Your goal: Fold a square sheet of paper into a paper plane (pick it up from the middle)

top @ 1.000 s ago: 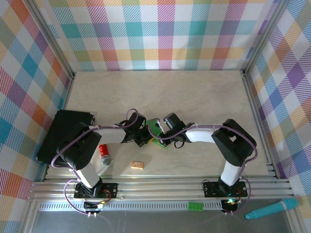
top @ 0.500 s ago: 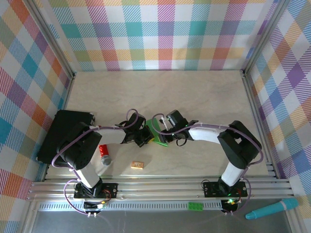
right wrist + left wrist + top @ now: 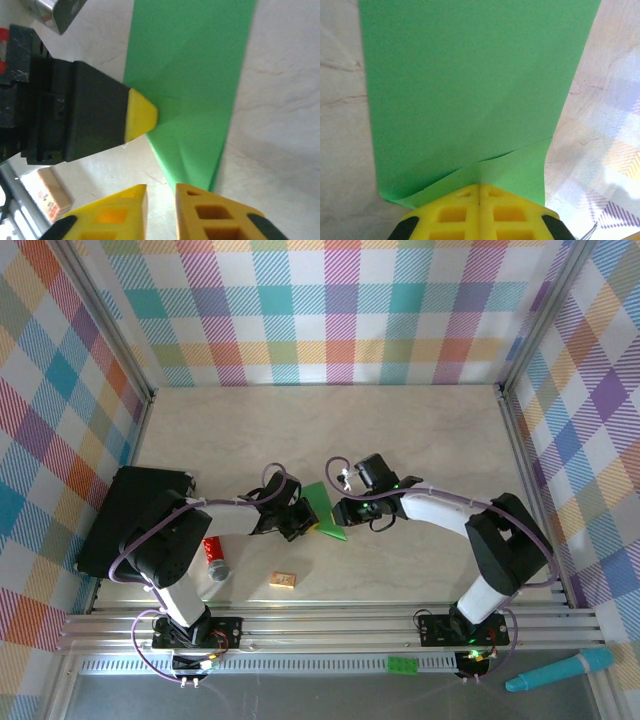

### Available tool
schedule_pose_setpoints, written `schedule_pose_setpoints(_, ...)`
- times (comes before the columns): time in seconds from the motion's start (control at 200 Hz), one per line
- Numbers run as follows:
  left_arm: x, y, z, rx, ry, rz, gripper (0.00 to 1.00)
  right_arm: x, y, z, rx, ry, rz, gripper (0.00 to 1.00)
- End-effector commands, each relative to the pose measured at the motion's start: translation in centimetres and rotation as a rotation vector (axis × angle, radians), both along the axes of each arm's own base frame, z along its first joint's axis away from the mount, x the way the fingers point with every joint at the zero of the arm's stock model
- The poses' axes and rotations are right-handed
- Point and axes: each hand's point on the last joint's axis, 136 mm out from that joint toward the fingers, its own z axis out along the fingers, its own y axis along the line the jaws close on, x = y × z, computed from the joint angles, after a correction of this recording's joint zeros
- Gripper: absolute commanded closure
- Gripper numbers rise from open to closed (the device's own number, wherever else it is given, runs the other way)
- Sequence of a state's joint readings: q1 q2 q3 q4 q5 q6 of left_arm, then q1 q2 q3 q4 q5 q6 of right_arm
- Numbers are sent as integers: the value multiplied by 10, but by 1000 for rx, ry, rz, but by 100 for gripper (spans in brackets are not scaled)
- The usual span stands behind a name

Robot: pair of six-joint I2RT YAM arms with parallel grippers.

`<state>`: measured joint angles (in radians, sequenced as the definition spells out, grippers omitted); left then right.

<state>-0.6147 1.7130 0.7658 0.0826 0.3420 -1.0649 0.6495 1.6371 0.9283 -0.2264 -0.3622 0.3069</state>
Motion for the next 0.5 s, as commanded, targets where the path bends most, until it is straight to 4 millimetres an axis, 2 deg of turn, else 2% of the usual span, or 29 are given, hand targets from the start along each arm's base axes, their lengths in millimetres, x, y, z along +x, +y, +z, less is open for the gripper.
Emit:
schedule_pose_setpoints(0.0,-15,21,-33,125,77,11,100,-12,17,0,73,91,68,82)
schedule_pose_setpoints(0.3,-17,21,-34,129,83,6,100,-12,35,-13,114,167,116,87)
schedule_pose_setpoints(0.495,-16,21,-34,127,81,6,100,-9,36,-25,87,188,119,87)
